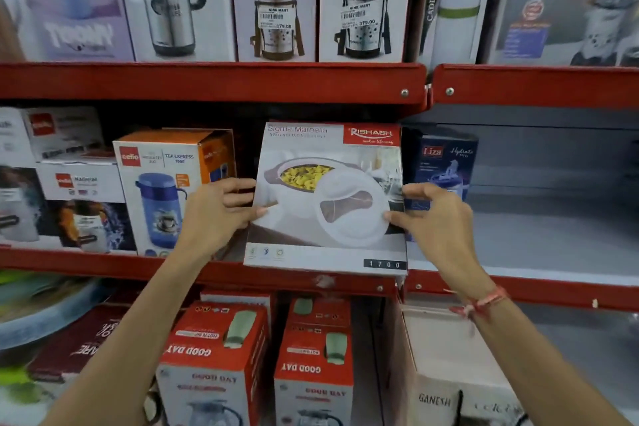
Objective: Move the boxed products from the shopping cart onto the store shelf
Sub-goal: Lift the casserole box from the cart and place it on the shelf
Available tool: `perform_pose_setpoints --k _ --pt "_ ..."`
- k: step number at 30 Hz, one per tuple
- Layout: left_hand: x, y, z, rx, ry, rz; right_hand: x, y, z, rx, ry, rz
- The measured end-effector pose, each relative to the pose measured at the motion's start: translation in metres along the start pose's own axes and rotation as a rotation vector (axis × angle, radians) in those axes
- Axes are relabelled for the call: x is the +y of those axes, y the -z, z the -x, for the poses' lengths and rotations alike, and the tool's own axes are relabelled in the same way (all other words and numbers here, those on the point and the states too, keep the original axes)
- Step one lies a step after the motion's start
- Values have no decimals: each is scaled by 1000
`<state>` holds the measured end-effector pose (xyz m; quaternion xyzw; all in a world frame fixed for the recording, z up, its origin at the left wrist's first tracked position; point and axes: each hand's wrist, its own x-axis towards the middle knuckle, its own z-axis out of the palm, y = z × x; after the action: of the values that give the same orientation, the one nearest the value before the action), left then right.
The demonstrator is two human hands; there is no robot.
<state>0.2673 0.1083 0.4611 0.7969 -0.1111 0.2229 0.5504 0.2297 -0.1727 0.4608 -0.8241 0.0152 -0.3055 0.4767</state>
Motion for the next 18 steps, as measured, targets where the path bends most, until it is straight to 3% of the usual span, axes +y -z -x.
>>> perform_pose_setpoints --k 5,8,13,18 --pt "-4 -9 -12 37 -33 85 13 -19 -18 58 38 -62" --pt "-17 -26 -17 53 -26 57 27 -39 -20 99 70 57" --pt "-52 -45 -13 179 1 -64 50 -63 -8 140 96 64" --pt "-67 -51 -3 199 18 -133 62 -68 0 144 169 94"
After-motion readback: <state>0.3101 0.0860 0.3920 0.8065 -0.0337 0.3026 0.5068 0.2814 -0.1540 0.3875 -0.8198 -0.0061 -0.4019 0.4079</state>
